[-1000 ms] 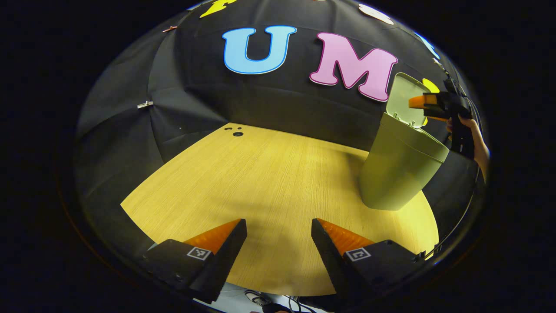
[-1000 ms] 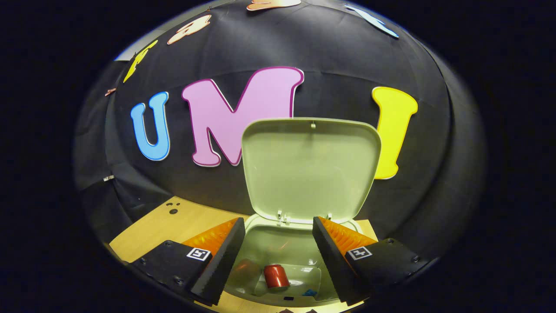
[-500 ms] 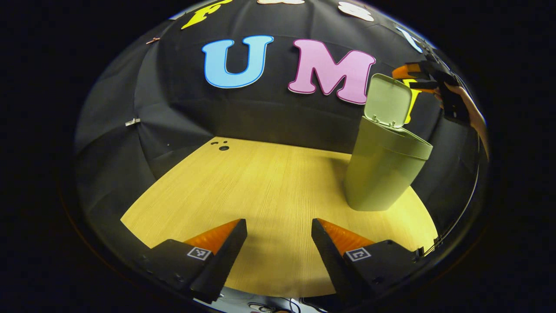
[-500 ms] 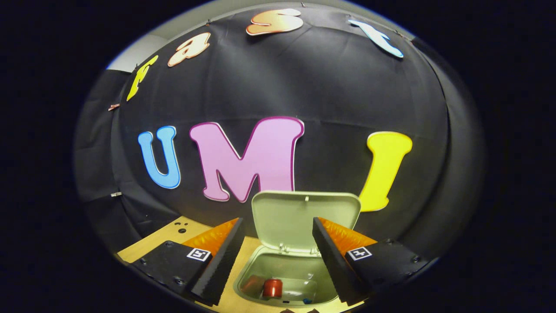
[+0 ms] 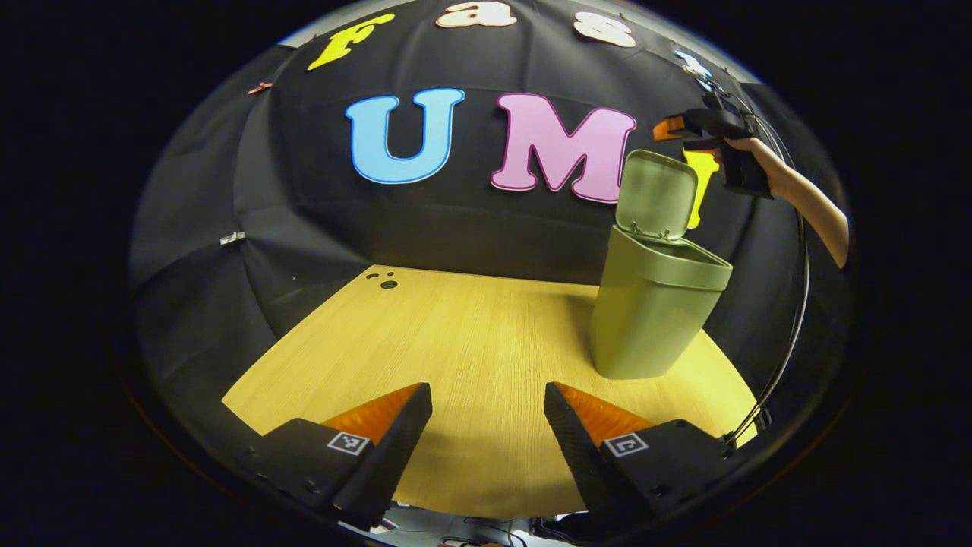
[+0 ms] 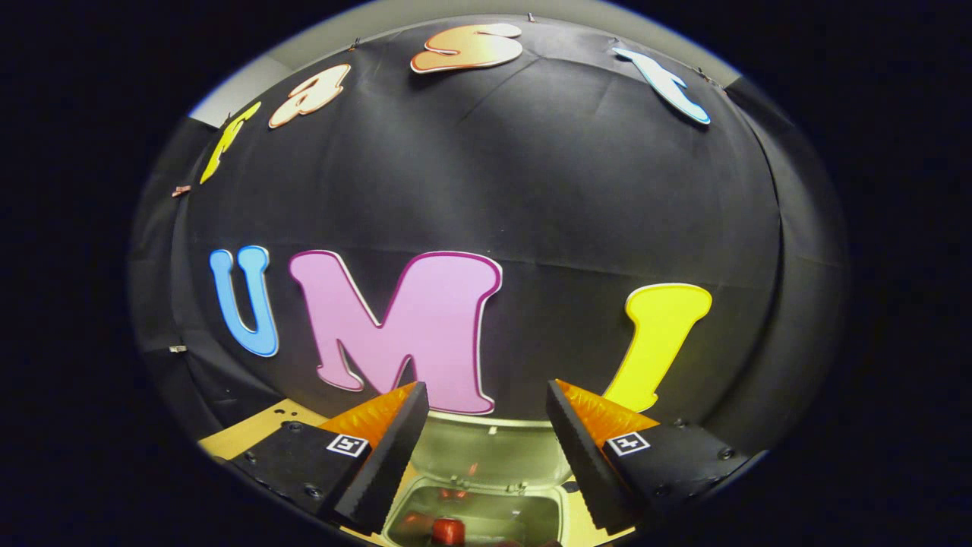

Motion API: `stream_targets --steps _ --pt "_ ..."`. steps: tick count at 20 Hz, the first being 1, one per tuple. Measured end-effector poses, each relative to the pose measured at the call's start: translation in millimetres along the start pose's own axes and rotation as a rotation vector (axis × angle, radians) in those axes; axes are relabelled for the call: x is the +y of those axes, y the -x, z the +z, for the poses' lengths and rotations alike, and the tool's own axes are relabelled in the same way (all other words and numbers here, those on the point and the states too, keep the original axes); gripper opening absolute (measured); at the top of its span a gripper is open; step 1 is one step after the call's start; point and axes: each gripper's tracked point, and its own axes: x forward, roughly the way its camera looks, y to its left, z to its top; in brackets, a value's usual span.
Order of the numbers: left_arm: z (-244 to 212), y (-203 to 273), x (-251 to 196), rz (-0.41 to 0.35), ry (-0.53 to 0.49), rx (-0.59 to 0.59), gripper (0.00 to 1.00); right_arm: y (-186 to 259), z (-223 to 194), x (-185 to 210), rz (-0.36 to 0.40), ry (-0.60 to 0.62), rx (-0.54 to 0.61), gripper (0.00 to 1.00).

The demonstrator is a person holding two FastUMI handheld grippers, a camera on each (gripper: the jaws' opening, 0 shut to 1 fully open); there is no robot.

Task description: Press the lid of the desktop garbage bin to open it, pick up the crumpled paper on the desktop and throw it into the bin, then pick up the pop can on the desktop and drop it into the bin, and finally close the garbage bin lid.

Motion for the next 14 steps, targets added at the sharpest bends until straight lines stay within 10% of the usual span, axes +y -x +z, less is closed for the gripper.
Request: stream_targets --steps 14 --pt "12 -31 11 0.157 0.107 0.016 0.96 -58 -40 15 0.094 -0.069 0.119 0.96"
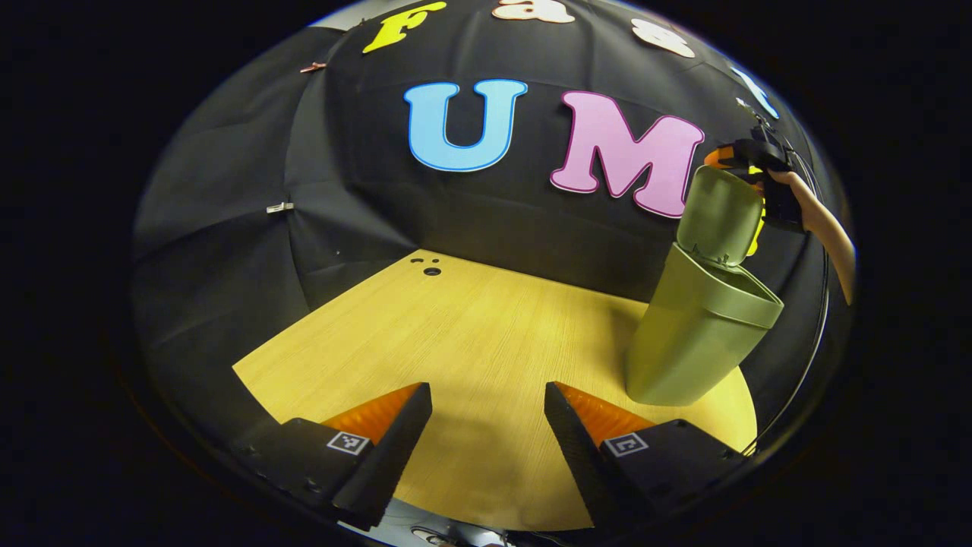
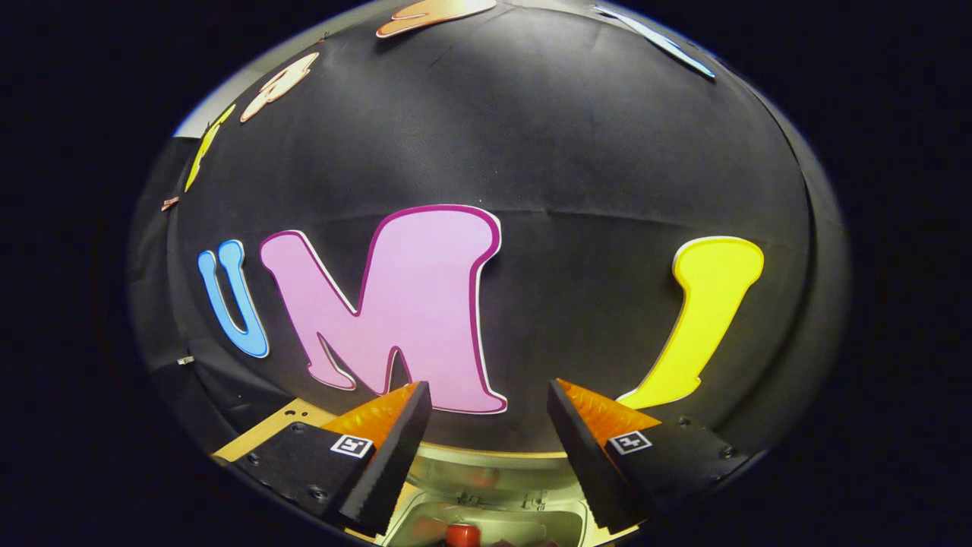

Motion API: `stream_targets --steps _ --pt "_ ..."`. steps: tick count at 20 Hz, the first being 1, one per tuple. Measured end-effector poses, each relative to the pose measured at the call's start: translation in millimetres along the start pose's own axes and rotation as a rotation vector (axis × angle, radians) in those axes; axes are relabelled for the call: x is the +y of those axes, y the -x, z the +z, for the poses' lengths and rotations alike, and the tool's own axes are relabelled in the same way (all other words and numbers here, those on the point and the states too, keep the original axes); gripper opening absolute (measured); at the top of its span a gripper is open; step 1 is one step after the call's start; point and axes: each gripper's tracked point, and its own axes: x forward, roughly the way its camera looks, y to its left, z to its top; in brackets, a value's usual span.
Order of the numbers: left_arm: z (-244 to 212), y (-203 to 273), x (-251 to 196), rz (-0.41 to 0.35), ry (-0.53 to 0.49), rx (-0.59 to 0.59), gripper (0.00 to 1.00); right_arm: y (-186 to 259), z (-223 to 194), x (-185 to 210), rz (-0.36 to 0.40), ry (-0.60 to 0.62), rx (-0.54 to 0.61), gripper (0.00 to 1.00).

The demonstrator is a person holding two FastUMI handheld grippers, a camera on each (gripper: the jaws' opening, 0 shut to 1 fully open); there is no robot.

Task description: Press the lid of the desktop garbage bin to open it, pick up the crumpled paper on the desktop and throw it into the bin, then pick up the pop can on the desktop and drop it into the bin, and finally close the garbage bin lid.

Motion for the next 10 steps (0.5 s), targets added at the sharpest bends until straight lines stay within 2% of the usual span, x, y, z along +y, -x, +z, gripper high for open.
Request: stream_targets --steps 5,10 --pt "10 -13 -25 -0.074 -0.038 -0.015 0.96 32 -16 5 0.023 -0.012 0.021 0.97" --pt "15 -22 -34 -0.179 -0.091 -0.021 0.96 67 -58 8 -0.033 -0.007 0.076 0.96"
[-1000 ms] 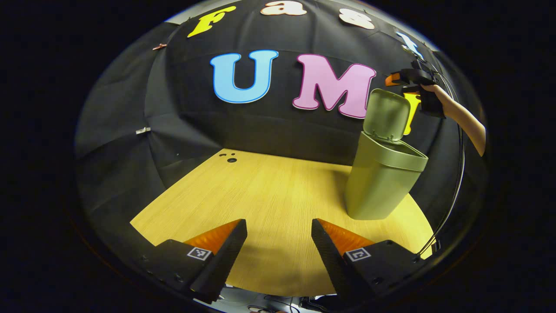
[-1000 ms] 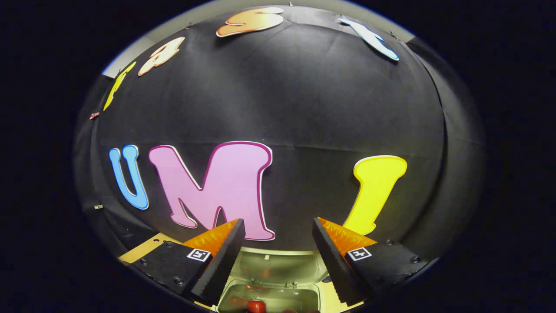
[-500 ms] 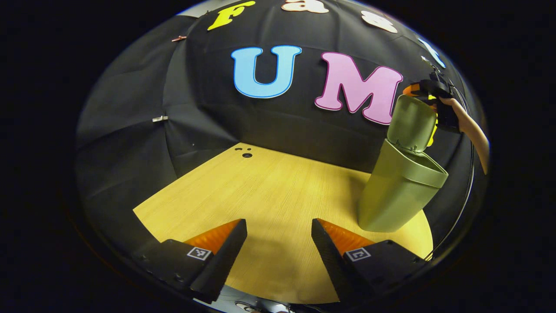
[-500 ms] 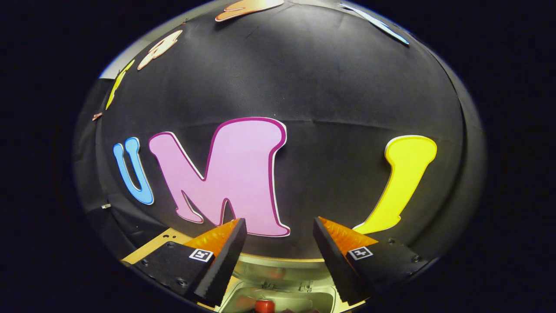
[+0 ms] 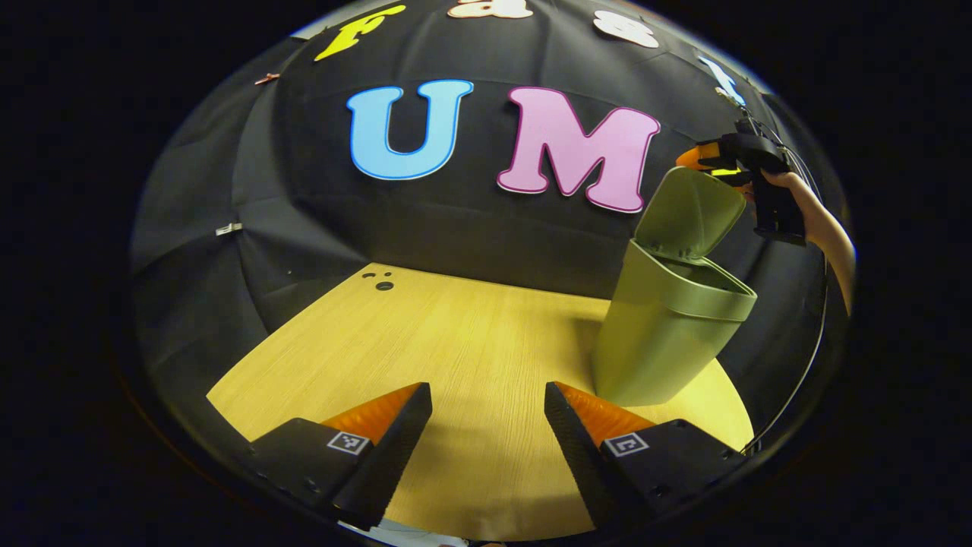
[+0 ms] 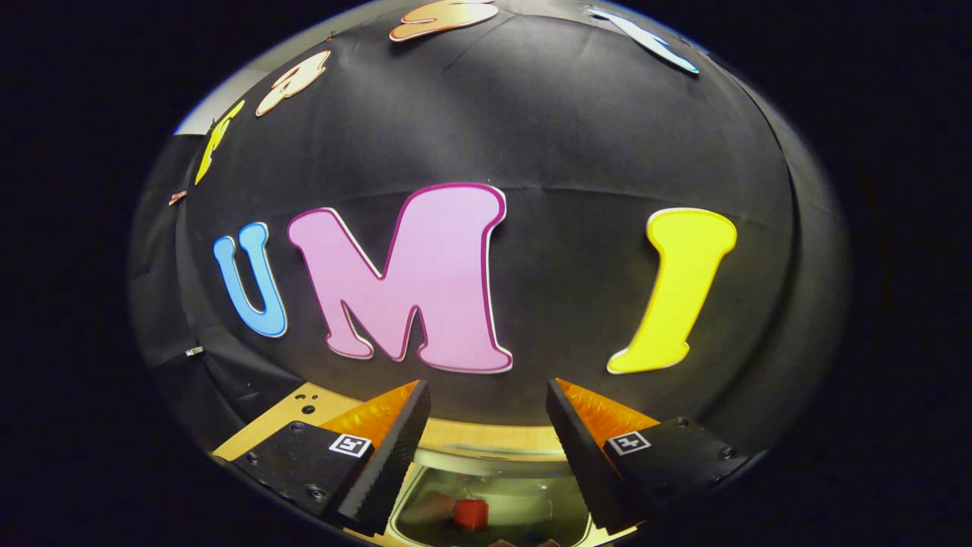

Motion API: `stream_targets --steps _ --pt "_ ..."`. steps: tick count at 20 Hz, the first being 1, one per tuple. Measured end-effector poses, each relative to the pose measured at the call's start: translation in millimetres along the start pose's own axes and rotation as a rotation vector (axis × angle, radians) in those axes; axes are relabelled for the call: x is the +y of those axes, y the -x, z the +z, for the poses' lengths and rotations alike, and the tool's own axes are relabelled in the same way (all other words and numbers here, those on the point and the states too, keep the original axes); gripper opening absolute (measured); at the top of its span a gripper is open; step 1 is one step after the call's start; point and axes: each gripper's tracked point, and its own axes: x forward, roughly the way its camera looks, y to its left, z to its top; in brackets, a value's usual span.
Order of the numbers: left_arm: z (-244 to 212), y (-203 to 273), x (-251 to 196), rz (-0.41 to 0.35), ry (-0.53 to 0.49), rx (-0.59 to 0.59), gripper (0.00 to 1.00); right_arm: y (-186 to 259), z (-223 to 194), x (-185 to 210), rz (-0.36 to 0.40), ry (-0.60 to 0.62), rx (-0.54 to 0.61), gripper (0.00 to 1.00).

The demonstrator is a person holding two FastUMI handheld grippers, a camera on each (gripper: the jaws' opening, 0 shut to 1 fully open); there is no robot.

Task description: Press the lid of the desktop garbage bin to open it, pick up the crumpled paper on the desktop and throw it into the bin, then pick up the pop can on the desktop and drop it into the bin, and finally close the garbage bin lid.

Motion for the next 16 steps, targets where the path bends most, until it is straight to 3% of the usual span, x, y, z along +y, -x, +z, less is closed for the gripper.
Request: stream_targets --steps 5,9,16 --pt "-4 0 9 -0.09 -0.029 0.01 0.96 24 -62 -4 -0.083 -0.003 0.093 0.97" --pt "-23 2 34 -0.098 -0.047 0.027 0.96 33 -101 -7 -0.123 -0.023 0.148 0.97" --pt "-45 3 58 -0.105 0.064 0.08 0.96 48 -136 0 -0.156 -0.031 0.183 0.99"
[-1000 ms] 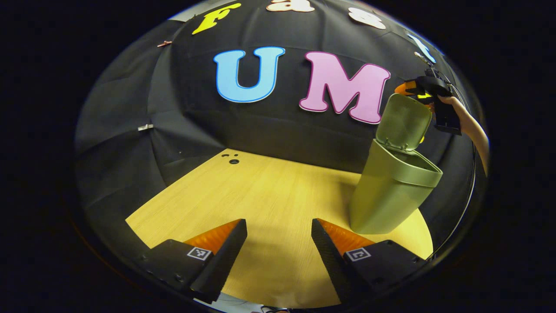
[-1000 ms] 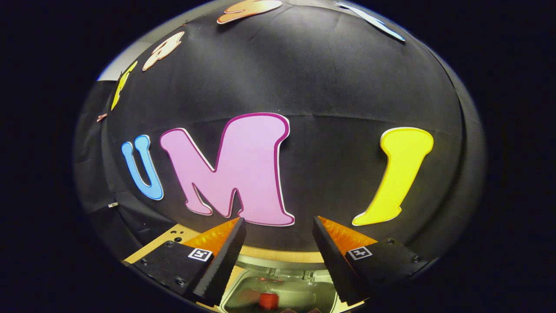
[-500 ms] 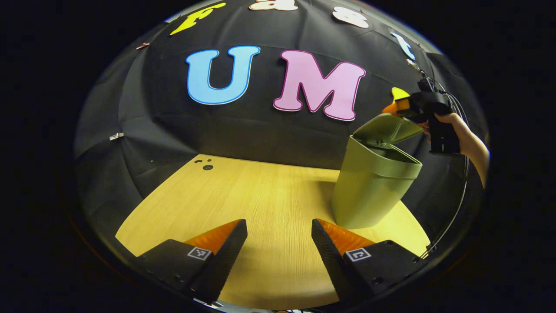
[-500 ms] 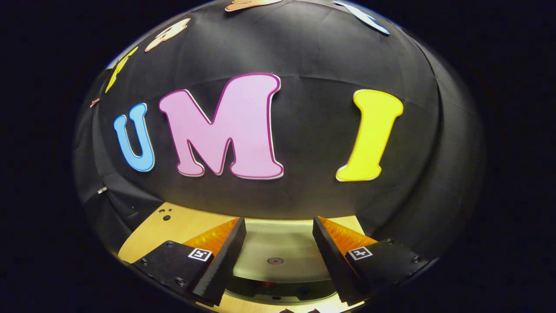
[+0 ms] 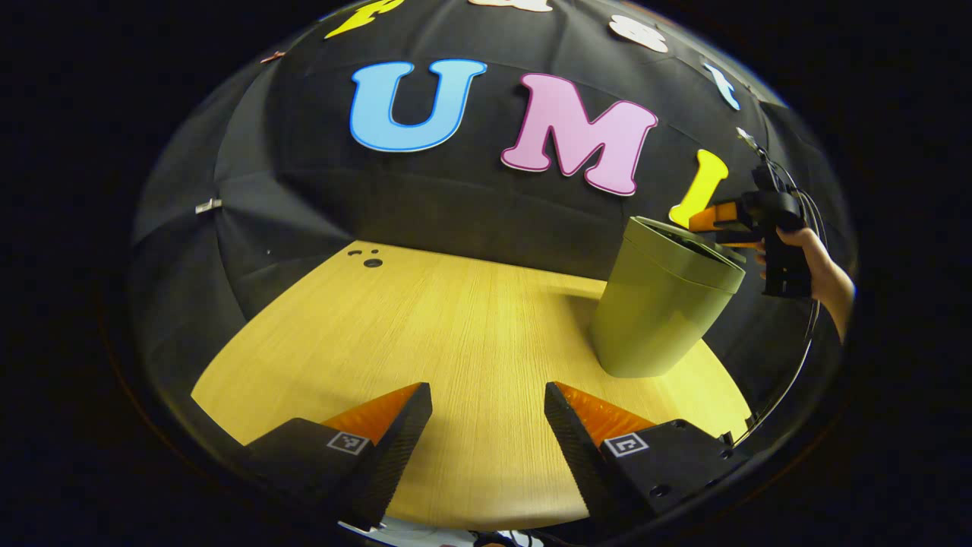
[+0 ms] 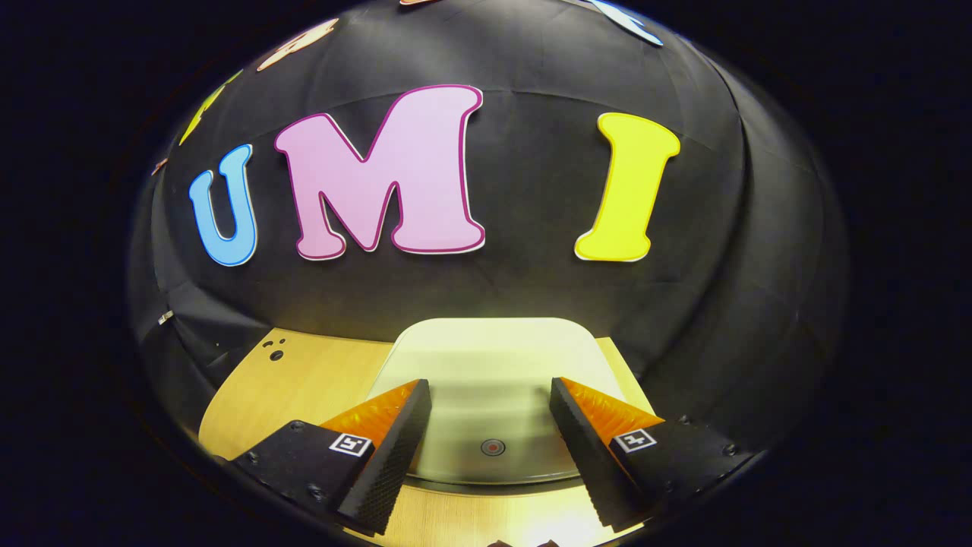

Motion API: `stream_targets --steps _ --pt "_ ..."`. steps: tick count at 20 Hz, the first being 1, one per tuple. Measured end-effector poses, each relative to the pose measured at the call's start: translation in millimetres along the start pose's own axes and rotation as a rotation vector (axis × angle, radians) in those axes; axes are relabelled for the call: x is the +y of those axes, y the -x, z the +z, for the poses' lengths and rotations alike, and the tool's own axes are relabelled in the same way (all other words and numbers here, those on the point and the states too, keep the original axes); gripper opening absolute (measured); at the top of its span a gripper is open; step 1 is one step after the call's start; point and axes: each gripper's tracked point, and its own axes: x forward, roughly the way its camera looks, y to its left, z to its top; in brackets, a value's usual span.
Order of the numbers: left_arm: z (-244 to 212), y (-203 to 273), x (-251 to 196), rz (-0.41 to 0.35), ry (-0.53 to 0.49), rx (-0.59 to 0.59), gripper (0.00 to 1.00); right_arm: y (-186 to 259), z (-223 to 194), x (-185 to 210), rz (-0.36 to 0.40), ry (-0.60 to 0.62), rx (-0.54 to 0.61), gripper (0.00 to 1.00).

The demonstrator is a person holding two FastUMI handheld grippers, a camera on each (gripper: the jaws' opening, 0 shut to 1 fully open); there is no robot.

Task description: Press the lid of the desktop garbage bin to open it, pick up the crumpled paper on the desktop and throw it into the bin, then pick up the pop can on the desktop and drop it into the bin, and finally close the garbage bin lid.

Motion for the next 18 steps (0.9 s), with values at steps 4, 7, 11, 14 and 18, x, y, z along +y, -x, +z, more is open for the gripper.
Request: stream_targets --steps 4,7,11,14,18 --pt "3 -3 6 0.0 -0.006 -0.002 0.96 3 -5 -1 -0.012 -0.003 -0.025 0.99" --pt "3 -4 6 -0.01 -0.018 -0.003 0.96 6 -9 1 -0.014 -0.01 -0.046 1.0" --pt "-1 -8 2 -0.02 -0.019 0.01 0.96 5 -12 0 -0.02 0.001 -0.079 1.0" --pt "0 -11 -3 -0.041 -0.019 0.007 0.96 5 -15 2 -0.001 0.008 -0.095 1.0" --pt "3 -12 -8 -0.052 -0.053 -0.002 0.96 5 -10 3 0.014 0.015 -0.136 1.0"
